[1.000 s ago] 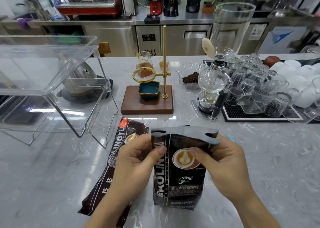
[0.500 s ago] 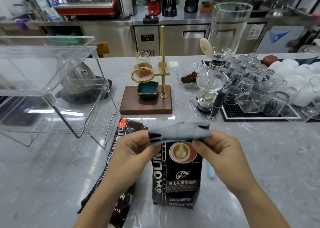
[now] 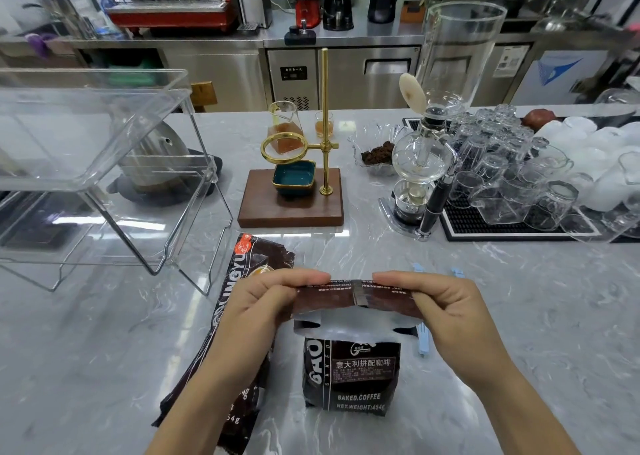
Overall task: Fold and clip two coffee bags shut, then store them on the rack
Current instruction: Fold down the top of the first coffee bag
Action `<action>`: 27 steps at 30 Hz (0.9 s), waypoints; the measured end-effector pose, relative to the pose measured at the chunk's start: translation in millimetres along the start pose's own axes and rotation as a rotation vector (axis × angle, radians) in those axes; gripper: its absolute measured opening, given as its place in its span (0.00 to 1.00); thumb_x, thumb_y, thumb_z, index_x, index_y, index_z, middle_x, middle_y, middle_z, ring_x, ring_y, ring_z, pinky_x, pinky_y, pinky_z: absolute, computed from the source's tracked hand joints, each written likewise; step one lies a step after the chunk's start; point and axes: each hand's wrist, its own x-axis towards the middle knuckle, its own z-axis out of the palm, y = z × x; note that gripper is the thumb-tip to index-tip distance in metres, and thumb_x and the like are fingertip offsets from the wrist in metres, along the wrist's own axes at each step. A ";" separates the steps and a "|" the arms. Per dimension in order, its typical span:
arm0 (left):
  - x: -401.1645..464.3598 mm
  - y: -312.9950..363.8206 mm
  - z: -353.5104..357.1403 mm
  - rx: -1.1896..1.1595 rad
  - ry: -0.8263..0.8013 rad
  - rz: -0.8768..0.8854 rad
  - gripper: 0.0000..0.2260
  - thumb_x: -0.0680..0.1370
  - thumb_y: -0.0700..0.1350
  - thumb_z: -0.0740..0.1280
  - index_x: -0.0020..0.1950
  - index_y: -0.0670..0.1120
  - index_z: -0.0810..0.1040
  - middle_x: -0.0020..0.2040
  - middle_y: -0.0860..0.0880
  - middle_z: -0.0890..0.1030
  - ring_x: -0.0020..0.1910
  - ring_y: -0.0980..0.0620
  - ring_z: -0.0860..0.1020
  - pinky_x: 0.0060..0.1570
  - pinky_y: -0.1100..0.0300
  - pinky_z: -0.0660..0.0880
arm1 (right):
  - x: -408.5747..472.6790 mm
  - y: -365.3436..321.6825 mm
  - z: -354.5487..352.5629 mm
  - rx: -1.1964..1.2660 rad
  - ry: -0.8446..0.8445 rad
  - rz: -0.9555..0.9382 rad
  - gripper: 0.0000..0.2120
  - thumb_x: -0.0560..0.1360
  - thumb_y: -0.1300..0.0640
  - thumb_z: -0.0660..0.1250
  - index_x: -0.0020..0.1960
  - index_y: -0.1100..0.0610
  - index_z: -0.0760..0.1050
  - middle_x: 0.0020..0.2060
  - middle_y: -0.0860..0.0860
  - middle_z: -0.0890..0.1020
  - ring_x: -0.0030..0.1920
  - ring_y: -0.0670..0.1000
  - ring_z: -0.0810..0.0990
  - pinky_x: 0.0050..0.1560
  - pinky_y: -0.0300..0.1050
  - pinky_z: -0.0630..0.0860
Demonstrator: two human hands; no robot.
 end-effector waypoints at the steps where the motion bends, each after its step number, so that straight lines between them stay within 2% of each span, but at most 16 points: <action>1: -0.2 0.8 -0.4 -0.045 -0.009 -0.024 0.17 0.71 0.38 0.60 0.44 0.46 0.90 0.44 0.43 0.89 0.46 0.49 0.86 0.38 0.65 0.80 | -0.5 -0.7 -1.9 0.040 -0.017 0.010 0.28 0.75 0.73 0.55 0.47 0.47 0.88 0.47 0.49 0.89 0.52 0.48 0.87 0.51 0.35 0.80; 3: -2.3 3.2 1.8 -0.064 -0.030 -0.020 0.13 0.70 0.46 0.66 0.44 0.45 0.90 0.43 0.43 0.89 0.43 0.50 0.86 0.35 0.65 0.80 | -1.6 -0.8 -7.1 0.159 -0.088 0.043 0.25 0.71 0.67 0.54 0.51 0.51 0.88 0.49 0.55 0.88 0.54 0.55 0.86 0.53 0.40 0.80; 5: -5.2 5.1 6.4 0.000 -0.010 0.017 0.09 0.69 0.49 0.75 0.43 0.46 0.89 0.39 0.46 0.89 0.38 0.54 0.86 0.33 0.68 0.78 | -2.4 -3.0 -7.7 0.180 -0.102 0.038 0.20 0.74 0.60 0.57 0.52 0.54 0.87 0.49 0.58 0.88 0.53 0.57 0.86 0.51 0.43 0.81; 7: -7.1 5.2 10.2 0.017 0.028 0.028 0.09 0.66 0.45 0.82 0.42 0.44 0.89 0.37 0.46 0.88 0.35 0.55 0.85 0.33 0.68 0.79 | -3.0 -3.6 -2.8 0.080 -0.034 -0.001 0.11 0.76 0.53 0.66 0.48 0.53 0.88 0.45 0.55 0.89 0.47 0.52 0.87 0.45 0.39 0.81; 9: -8.1 4.3 11.6 -0.003 0.050 0.017 0.09 0.63 0.42 0.80 0.42 0.42 0.88 0.37 0.44 0.88 0.34 0.52 0.85 0.34 0.65 0.81 | -2.6 -6.3 5.9 0.047 0.040 -0.004 0.03 0.70 0.54 0.77 0.43 0.51 0.88 0.39 0.53 0.89 0.40 0.48 0.88 0.39 0.36 0.81; 12: -10.9 4.3 14.4 0.005 0.060 0.034 0.10 0.64 0.39 0.79 0.44 0.43 0.86 0.36 0.44 0.87 0.34 0.51 0.85 0.34 0.61 0.83 | -5.3 -4.9 9.1 0.082 0.072 0.022 0.07 0.64 0.59 0.75 0.42 0.54 0.88 0.37 0.54 0.89 0.37 0.48 0.87 0.39 0.38 0.82; 15: -14.4 2.5 16.7 -0.001 0.054 0.038 0.13 0.67 0.35 0.80 0.46 0.46 0.84 0.35 0.43 0.87 0.34 0.50 0.85 0.35 0.58 0.83 | -7.8 -8.9 8.6 0.068 0.022 0.055 0.11 0.66 0.60 0.77 0.48 0.53 0.87 0.38 0.56 0.88 0.37 0.49 0.86 0.40 0.41 0.83; 18: -17.5 1.6 18.1 0.002 0.031 0.058 0.13 0.67 0.35 0.77 0.48 0.48 0.85 0.36 0.44 0.87 0.35 0.50 0.85 0.36 0.57 0.84 | -9.4 -11.2 10.9 0.008 0.003 0.093 0.10 0.65 0.61 0.79 0.45 0.52 0.87 0.37 0.54 0.88 0.36 0.48 0.86 0.37 0.39 0.81; 22: -22.4 0.7 21.2 -0.007 0.007 0.052 0.13 0.66 0.43 0.78 0.50 0.48 0.85 0.39 0.44 0.87 0.37 0.51 0.85 0.38 0.59 0.83 | -8.6 -12.6 18.3 -0.018 0.018 0.106 0.07 0.63 0.58 0.79 0.41 0.52 0.87 0.35 0.53 0.88 0.34 0.48 0.86 0.35 0.39 0.81; 25: -21.7 -2.9 27.9 0.004 0.032 0.009 0.12 0.66 0.49 0.78 0.48 0.48 0.86 0.40 0.46 0.87 0.38 0.50 0.85 0.38 0.58 0.83 | -6.3 -14.2 22.4 -0.006 0.000 0.115 0.09 0.63 0.54 0.82 0.42 0.53 0.87 0.37 0.53 0.88 0.37 0.50 0.88 0.36 0.41 0.82; 27: -20.3 -5.4 32.4 0.012 0.056 -0.003 0.11 0.66 0.51 0.78 0.46 0.48 0.87 0.39 0.47 0.87 0.38 0.51 0.85 0.39 0.59 0.82 | -4.2 -13.5 24.2 0.004 0.009 0.128 0.11 0.62 0.51 0.80 0.42 0.55 0.87 0.37 0.54 0.89 0.37 0.51 0.88 0.36 0.41 0.82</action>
